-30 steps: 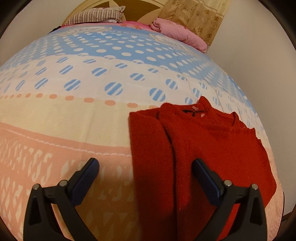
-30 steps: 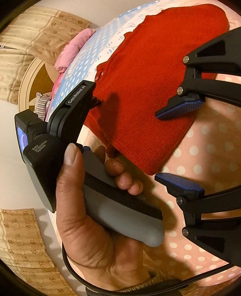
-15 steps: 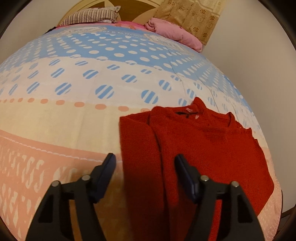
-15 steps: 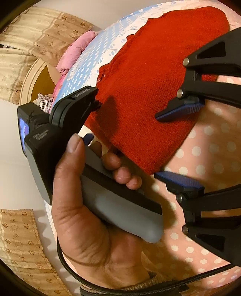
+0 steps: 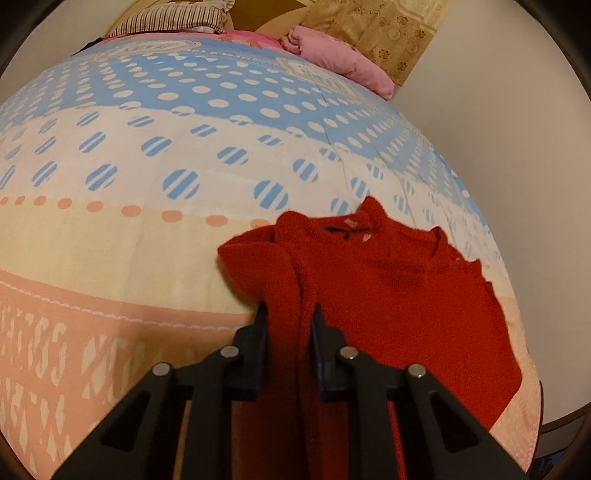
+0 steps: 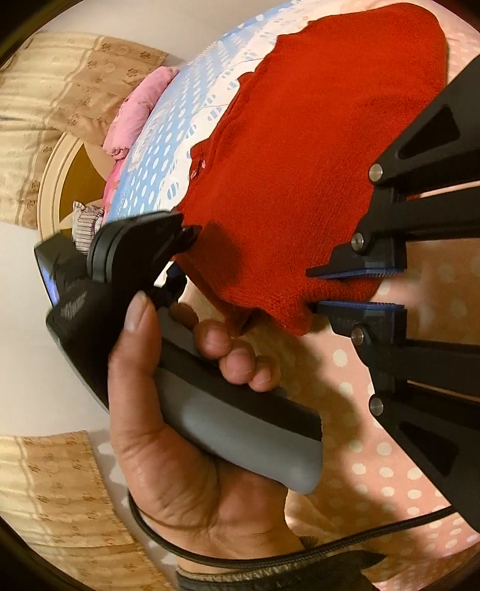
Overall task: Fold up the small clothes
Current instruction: 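Close both tools on the cardigan side edge, then lift the side edge with both tools and fold it over the other half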
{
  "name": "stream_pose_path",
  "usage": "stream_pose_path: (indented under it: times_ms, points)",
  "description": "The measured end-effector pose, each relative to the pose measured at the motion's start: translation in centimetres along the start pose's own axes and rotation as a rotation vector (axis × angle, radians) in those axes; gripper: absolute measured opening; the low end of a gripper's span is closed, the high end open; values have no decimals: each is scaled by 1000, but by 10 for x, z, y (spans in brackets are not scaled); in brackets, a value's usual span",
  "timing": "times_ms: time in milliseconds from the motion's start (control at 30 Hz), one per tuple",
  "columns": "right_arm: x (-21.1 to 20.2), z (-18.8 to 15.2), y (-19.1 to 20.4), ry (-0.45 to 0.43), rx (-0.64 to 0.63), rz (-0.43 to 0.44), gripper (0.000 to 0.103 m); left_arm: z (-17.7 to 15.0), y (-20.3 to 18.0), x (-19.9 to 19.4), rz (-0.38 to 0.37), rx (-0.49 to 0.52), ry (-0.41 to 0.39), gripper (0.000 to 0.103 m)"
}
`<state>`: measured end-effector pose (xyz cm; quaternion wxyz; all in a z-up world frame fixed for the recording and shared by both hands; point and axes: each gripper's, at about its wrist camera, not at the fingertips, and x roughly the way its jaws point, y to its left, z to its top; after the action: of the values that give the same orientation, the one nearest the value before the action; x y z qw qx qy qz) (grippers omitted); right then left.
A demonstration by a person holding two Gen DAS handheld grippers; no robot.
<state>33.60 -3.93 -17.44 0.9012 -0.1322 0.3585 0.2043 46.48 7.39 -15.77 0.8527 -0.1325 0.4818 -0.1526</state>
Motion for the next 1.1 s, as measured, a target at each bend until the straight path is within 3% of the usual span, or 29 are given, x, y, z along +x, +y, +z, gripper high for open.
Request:
stream_pose_path:
  times_ms: [333,633,1100]
  points:
    - [-22,3,-30,-64,102,25,8,8,-19,-10,-1,-11,-24,19]
    - [-52,3,-80,-139,219,12,7,24,-71,-22,-33,27,-62,19]
    - [-84,-29,-148,-201,423,29,7,30,-153,-12,-82,119,-68,19]
